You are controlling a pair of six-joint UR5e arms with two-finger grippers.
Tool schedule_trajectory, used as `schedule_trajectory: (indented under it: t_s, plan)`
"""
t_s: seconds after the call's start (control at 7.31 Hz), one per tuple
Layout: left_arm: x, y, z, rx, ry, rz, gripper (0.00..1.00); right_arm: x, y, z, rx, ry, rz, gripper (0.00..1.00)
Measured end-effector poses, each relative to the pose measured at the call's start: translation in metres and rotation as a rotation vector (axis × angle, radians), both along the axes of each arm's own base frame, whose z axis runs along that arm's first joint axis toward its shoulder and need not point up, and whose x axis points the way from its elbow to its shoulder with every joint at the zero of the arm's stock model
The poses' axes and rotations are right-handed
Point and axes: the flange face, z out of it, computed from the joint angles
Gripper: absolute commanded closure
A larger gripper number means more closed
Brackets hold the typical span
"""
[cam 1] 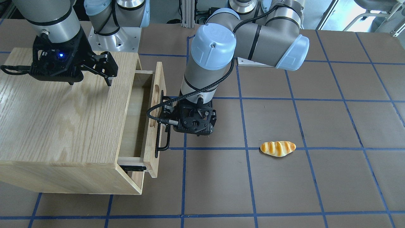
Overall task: Open upper drawer
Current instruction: 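Pull the handle with the left gripper, sliding the drawer out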
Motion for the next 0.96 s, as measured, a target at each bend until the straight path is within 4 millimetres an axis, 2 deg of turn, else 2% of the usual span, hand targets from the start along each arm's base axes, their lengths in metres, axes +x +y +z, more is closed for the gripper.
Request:
schedule_trajectory:
  t_s: [0.55, 0.96]
  plan:
    - [0.013, -0.005, 0.001, 0.015, -0.009, -0.007, 0.0, 0.0, 0.0, 0.0, 0.0, 0.0, 0.001, 0.0]
    - [0.031, -0.011, 0.002, 0.024, -0.017, -0.017, 0.0, 0.0, 0.0, 0.0, -0.001, 0.0, 0.0, 0.0]
